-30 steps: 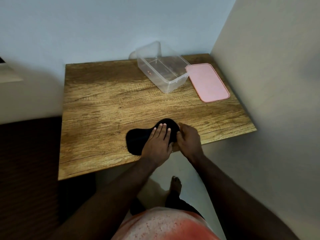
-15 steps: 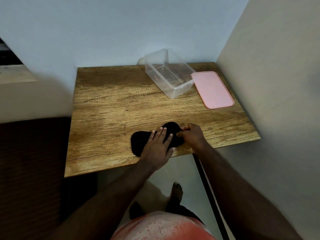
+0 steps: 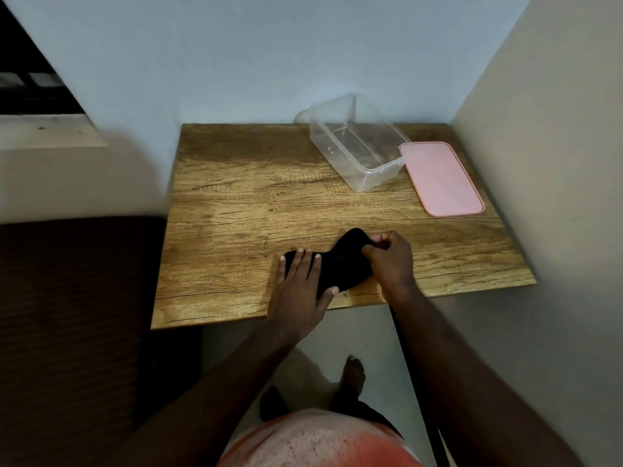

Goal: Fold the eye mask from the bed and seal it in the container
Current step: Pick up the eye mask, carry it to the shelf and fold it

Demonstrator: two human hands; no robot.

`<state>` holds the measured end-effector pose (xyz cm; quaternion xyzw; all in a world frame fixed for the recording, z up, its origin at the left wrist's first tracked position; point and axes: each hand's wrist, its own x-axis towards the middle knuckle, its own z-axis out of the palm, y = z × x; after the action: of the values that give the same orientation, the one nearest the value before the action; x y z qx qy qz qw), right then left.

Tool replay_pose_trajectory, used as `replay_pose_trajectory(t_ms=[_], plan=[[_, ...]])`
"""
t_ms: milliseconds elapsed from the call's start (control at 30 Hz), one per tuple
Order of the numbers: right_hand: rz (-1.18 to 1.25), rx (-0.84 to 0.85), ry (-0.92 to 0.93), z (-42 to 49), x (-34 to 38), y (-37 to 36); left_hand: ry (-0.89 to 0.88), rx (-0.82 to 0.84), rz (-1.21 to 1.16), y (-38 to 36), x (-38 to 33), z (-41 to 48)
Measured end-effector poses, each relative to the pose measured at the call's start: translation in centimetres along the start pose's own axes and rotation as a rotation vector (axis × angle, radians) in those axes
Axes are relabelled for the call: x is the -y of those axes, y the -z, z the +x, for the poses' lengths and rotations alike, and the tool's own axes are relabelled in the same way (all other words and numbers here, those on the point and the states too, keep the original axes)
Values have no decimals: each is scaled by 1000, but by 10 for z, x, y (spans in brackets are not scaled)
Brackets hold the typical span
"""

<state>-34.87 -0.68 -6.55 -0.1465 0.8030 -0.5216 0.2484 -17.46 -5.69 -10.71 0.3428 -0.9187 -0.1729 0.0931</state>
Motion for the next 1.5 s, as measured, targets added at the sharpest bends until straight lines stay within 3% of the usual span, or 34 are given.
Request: replay_pose_trajectory(t_ms=[100,233,333,500,633,733,833,1067,1233,1500], plan=[[-136,-6,203,-17,6,-10,128,-236,-480,22,-17,3],[-278,24,471,-39,6,-24,471,-110,-1061,47,-25,26],[-314,85,579,-51,4,-33,550,-37,-1259,58,-21,31],[-320,220,589,-65,-1,-42,580,-28,-1385,61,-13,27],[-225,384,522,-70,-2,-36,685,-50,-1406,58,2,21],[-211,331,495,-66,-4,-35,738,-72,-1381,52,10,14],[-366,275,560,-55,-7,-37,767,-116,-1289,44,20,8],[-878,436,816,-43,-12,-45,763,-157,-1077,40,31,9],[-938,641,867,-42,-20,-48,744,-150,-985,35,30,9],[-1011,737,829,-37,-23,-56,752,-155,-944,34,30,12]])
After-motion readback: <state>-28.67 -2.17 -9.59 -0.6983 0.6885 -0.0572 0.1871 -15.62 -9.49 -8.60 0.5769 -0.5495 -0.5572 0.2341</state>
